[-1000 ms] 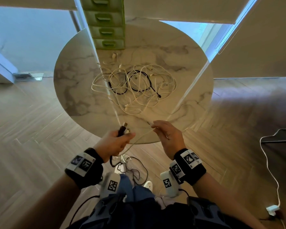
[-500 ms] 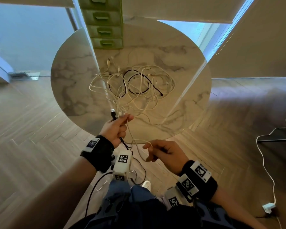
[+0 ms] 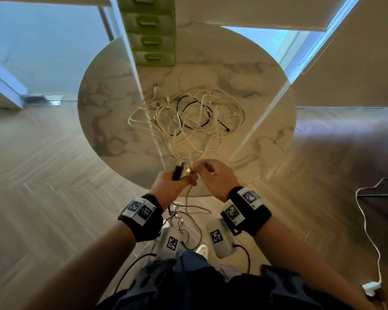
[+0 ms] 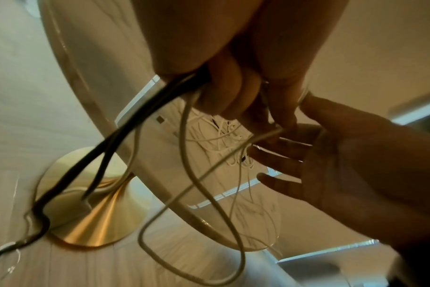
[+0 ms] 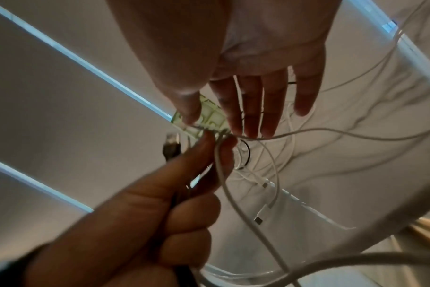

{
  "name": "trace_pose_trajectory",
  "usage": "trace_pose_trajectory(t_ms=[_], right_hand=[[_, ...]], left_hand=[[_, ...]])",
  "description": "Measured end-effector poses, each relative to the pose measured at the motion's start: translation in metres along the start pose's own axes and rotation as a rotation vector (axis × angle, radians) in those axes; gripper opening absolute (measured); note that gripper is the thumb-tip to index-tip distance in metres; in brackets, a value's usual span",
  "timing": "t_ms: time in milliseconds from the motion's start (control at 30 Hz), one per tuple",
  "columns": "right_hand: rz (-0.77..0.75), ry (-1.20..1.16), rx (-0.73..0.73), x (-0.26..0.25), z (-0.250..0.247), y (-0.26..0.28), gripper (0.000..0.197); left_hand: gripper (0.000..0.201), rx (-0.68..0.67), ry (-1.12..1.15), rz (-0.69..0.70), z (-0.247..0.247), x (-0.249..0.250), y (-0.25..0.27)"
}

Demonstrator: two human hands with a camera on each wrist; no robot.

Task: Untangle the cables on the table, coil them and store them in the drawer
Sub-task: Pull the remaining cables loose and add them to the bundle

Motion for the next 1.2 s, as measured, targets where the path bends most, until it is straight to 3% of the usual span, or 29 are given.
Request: trace_pose_trajectory(t_ms=[33,100,200,300,400,567,667,833,967,1067,1200], right_hand=[[-0.007,0.045,-0.010,0.003,0.007,-0.007,0.041],[0.008,0.141,-0.033,0.011,0.013,-0.019,0.047],[0.097,0.131,-0.130,0.024,0.015,-0.026,0.022],[0.118,0.025,-0.037,0.023,0.012,-0.021,0.018],[0.098,-0.009,-0.029,0.014,0.008,-0.013,0.020],[0.079,-0.044,-0.142,0.008,-0.008,0.010,0.025],[0.137,-0.035,-0.230,0.028,-0.011,0.031,0.028],[0.333,-0.107,-0.211,0.070,-0.010,0.057,0.031],[0.371,-0.001,-0.211,0.076,-0.011,0.048,0.025],[0.302,-0.201,-0.094,0.062,-0.015,0.038,0.024],[0.305,-0.552,0.009,0.046,-0.020,0.034,0.024]], left_hand=[[0.003,-0.018,-0.034,0.026,0.001,0.000,0.000],[0.010,-0.089,-0.095,0.067,0.000,-0.006,-0.003],[0.004,-0.127,-0.143,0.035,-0.001,-0.015,-0.010],[0.009,-0.012,0.004,-0.122,-0.002,-0.014,-0.024],[0.011,0.008,0.155,-0.201,-0.007,-0.001,-0.047],[0.019,0.022,0.415,-0.167,-0.025,0.042,-0.092],[0.016,0.044,0.429,-0.126,-0.038,0.063,-0.115],[0.011,-0.016,0.426,-0.128,-0.032,0.071,-0.120],[0.011,-0.050,0.448,-0.146,-0.020,0.061,-0.109],[0.021,-0.020,0.350,-0.178,-0.020,0.042,-0.094],[0.026,0.130,0.180,-0.237,-0.029,-0.003,-0.062]])
Point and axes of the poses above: each hand's wrist, its own y-axis away from the middle knuckle, its own z-axis out of the palm, x = y × z, the point moved 2 cm from there along -y, towards the middle knuckle, and after that the axes turned 2 degrees about x, right-handed, at the moved point
